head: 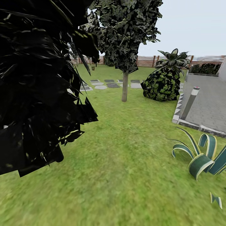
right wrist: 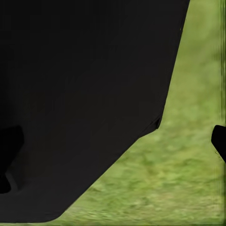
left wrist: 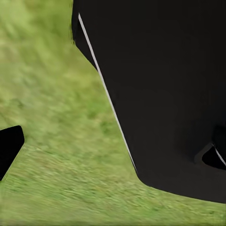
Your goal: Take the three Easter eggs out of the wicker basket on the lawn in the garden, then place them on the lawn next to a single tree (choose any tree) so that all three eggs are next to the same tree and none are left in the basket.
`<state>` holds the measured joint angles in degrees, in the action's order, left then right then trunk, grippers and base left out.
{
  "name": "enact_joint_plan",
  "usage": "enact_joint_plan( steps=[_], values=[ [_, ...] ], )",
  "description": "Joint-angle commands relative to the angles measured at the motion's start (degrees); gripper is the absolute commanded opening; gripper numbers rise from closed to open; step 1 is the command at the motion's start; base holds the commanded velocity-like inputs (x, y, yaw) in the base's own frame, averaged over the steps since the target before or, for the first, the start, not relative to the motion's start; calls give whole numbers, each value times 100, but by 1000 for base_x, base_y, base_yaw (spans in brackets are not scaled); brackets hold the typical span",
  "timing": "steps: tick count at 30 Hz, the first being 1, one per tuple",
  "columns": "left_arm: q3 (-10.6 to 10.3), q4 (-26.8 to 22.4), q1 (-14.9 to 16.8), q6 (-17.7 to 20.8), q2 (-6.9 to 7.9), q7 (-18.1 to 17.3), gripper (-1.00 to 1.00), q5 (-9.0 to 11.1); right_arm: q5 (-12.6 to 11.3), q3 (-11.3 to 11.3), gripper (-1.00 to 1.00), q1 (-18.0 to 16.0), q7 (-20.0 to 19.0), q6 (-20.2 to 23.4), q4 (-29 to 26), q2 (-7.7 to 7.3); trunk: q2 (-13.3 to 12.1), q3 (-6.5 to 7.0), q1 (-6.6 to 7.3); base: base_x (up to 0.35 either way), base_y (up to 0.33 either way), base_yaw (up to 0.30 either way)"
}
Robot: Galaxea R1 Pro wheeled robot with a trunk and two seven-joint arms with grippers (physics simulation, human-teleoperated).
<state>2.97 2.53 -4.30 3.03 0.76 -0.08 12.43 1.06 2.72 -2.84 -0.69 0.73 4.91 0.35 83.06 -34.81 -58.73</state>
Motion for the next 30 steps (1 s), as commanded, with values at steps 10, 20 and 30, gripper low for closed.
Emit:
enact_joint_plan(
  steps=[10,20,30],
  values=[
    [28,-7,-1,22,81,-1,100,22,29,33,100,-6,6,-30,10,46,2,-3,0,0,0,0],
    [21,-7,-1,22,83,-13,100,17,20,27,100,-6,17,-40,10,52,2,-3,0,0,0,-6],
    [12,-7,-1,22,83,-18,100,14,3,27,100,-6,16,-47,10,53,2,-3,0,0,0,-251]
  ],
)
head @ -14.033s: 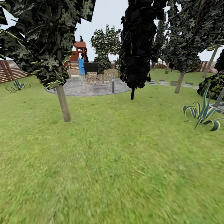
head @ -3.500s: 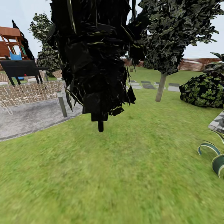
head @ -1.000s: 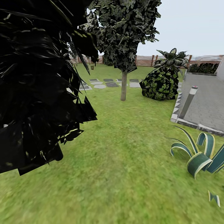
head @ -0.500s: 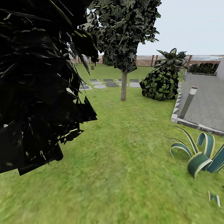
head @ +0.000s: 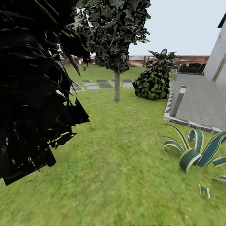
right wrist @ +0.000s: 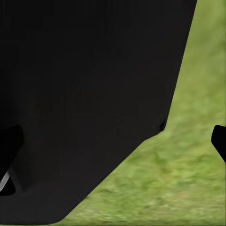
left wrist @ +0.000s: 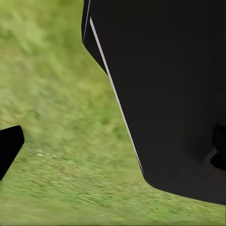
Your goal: Take the three Easter eggs out of the wicker basket on the lawn in the garden, then place them on the lawn next to a single tree (choose any tree) so that all three eggs are next to the same tree and none are left in the basket.
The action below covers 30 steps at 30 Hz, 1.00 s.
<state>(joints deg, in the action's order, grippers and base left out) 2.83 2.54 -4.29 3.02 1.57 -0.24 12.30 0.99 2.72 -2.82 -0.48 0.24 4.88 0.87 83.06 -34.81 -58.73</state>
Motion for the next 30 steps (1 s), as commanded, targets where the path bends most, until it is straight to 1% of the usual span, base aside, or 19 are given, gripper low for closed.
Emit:
enact_joint_plan(
  steps=[1,14,18,26,30],
  values=[
    [26,-8,-2,23,1,-1,100,26,9,27,100,-8,-5,2,13,1,2,-3,0,0,0,-298],
    [25,-8,-2,23,1,-2,100,26,7,27,100,-8,-5,2,13,1,2,-3,0,0,0,-298],
    [25,-8,-2,23,1,-3,100,26,1,27,100,-8,-5,2,13,0,2,-3,0,0,0,-223],
    [25,-8,-2,26,1,-3,100,26,-2,27,100,-8,-5,2,13,-5,2,-3,0,10,0,-45],
    [25,-8,-2,44,1,-3,100,21,-2,27,100,-8,-5,4,13,-5,2,-3,0,247,0,-2]
  ],
)
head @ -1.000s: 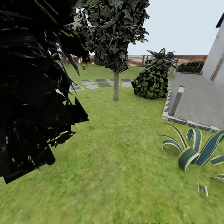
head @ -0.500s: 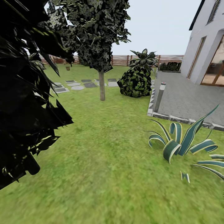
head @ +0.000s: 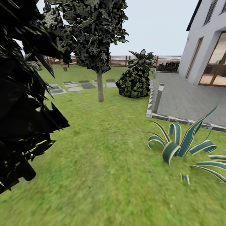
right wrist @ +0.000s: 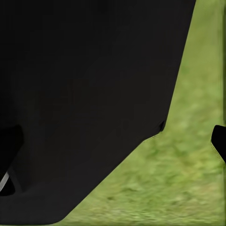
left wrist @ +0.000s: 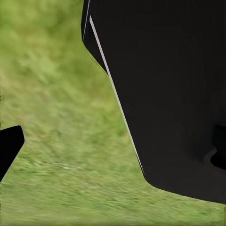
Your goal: Take the three Easter eggs out of the wicker basket on the lawn in the garden, then place them on the lawn next to a single tree (choose any tree) so that all three eggs are next to the same tree and none are left in the basket.
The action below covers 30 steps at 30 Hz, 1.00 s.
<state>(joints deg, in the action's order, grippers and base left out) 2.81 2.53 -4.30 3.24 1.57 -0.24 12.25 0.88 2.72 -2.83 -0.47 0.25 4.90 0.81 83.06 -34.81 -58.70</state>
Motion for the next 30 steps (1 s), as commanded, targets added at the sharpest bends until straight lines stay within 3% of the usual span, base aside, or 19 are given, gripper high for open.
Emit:
enact_joint_plan(
  steps=[1,30],
  values=[
    [26,-6,-1,23,1,-4,100,26,9,27,100,-7,-5,4,11,0,2,-3,-3,308,0,-1],
    [35,-6,-1,26,1,-11,100,23,36,27,100,-7,-5,10,11,6,2,-3,-3,334,0,0]
  ],
)
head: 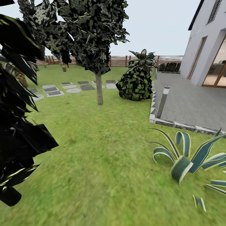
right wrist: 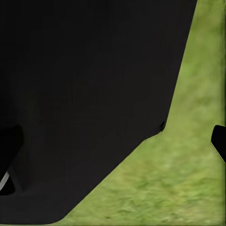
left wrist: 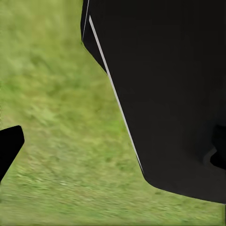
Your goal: Take the three Easter eggs out of the wicker basket on the lawn in the garden, then place them on the lawn next to a single tree (choose any tree) so that all three eggs are next to the same tree and none are left in the basket.
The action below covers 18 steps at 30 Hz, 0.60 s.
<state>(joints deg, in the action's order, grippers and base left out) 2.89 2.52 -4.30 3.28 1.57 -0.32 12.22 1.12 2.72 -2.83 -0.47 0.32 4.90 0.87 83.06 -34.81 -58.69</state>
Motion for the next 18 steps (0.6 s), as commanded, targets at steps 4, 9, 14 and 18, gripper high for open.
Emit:
enact_joint_plan(
  steps=[4,9,14,18],
  values=[
    [27,-6,-1,18,1,-3,100,26,15,27,100,-7,-4,3,11,1,1,-3,-3,336,0,0],
    [27,-6,-1,15,1,-3,100,26,19,27,100,-7,-5,-2,11,1,1,-3,-3,335,0,0],
    [27,-6,-1,15,1,-3,100,28,22,28,100,-7,-5,3,11,1,1,-3,-3,314,0,0],
    [31,-6,-1,15,1,-3,100,28,22,28,100,-7,-5,3,11,1,1,-3,-3,315,0,0]
  ],
)
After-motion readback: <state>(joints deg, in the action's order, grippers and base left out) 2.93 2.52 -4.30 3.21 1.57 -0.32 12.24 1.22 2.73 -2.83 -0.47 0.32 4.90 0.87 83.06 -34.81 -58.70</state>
